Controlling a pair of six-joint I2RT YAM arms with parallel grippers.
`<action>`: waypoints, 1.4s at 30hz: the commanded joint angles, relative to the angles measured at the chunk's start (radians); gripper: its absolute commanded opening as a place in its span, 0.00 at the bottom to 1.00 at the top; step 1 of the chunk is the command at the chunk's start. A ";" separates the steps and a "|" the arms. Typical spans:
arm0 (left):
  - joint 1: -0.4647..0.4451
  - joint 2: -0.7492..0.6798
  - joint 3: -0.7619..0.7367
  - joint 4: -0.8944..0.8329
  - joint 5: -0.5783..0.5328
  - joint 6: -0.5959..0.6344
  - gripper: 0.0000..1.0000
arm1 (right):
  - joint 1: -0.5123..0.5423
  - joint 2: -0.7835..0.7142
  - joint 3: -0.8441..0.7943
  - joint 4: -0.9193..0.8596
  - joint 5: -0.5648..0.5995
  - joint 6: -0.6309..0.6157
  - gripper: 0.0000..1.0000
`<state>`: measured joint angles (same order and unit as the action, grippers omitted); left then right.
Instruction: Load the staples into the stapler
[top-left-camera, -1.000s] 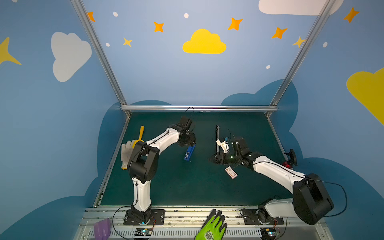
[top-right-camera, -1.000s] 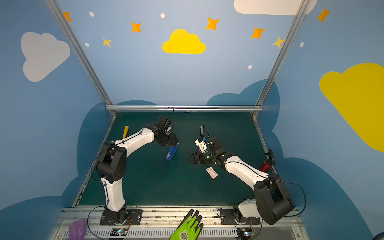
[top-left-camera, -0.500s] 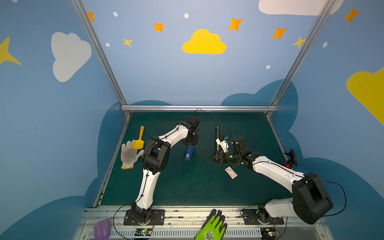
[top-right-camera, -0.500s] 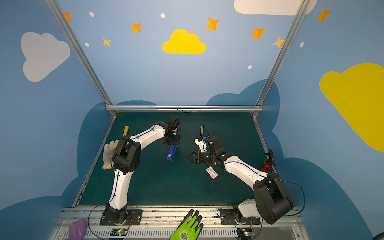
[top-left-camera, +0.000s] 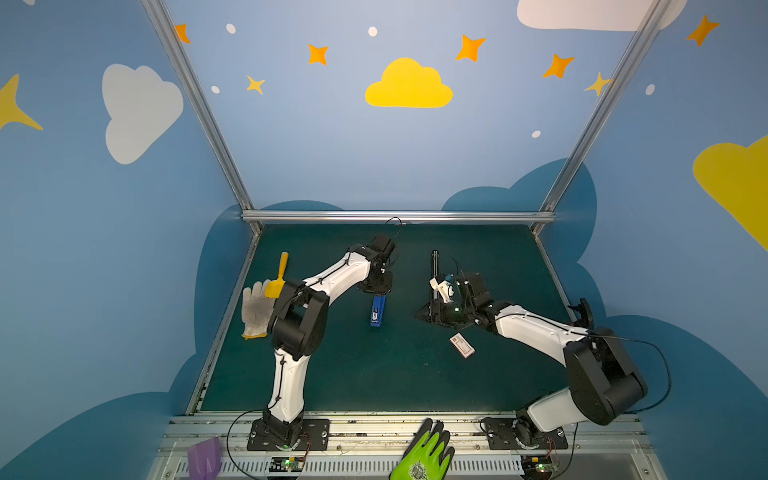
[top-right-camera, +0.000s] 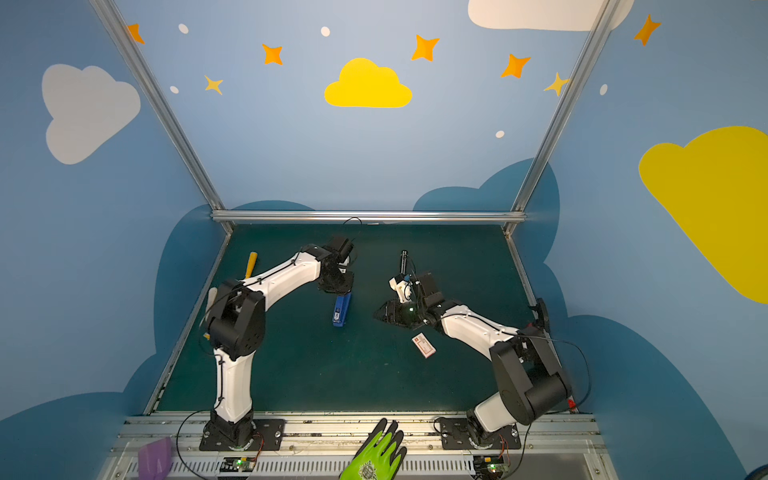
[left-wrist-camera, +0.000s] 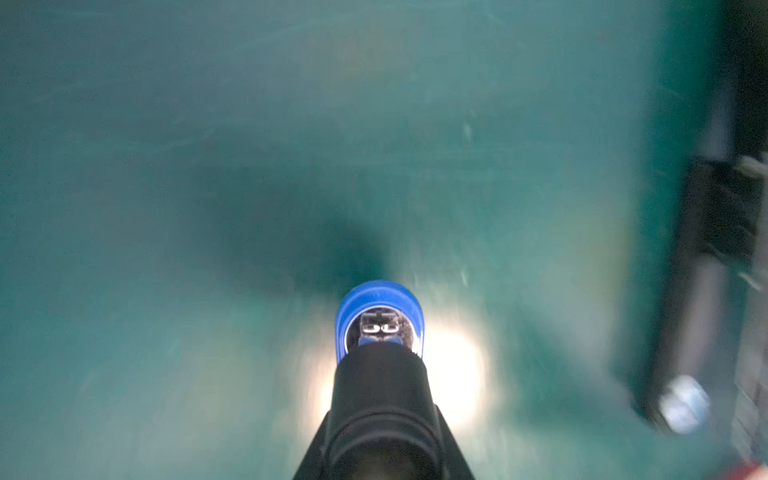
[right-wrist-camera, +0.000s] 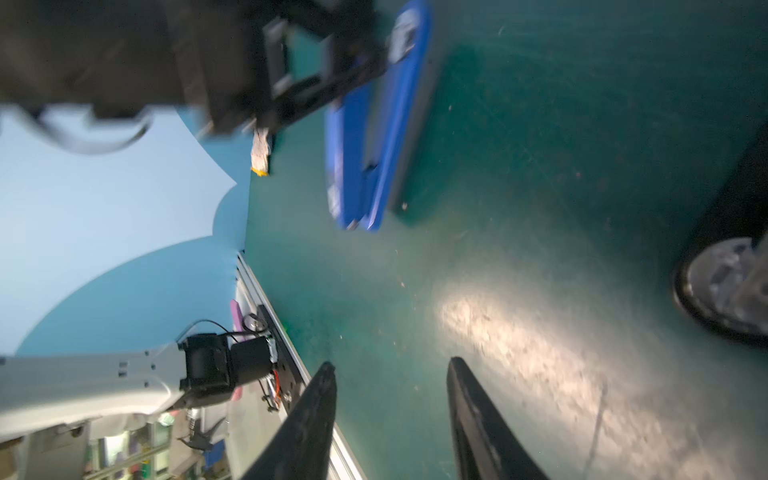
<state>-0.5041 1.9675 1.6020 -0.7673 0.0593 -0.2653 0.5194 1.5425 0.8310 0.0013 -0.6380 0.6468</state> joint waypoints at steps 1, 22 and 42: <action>-0.008 -0.157 -0.054 0.050 0.053 0.005 0.04 | -0.016 0.053 0.050 0.131 -0.082 0.098 0.40; -0.061 -0.395 -0.240 0.149 0.172 -0.064 0.04 | 0.032 0.249 0.259 0.256 -0.179 0.239 0.42; -0.068 -0.493 -0.317 0.225 0.123 -0.080 0.04 | 0.042 0.380 0.341 0.317 -0.246 0.303 0.00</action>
<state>-0.5659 1.5490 1.2816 -0.6052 0.1913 -0.3443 0.5804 1.8973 1.1316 0.3260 -0.8852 0.9421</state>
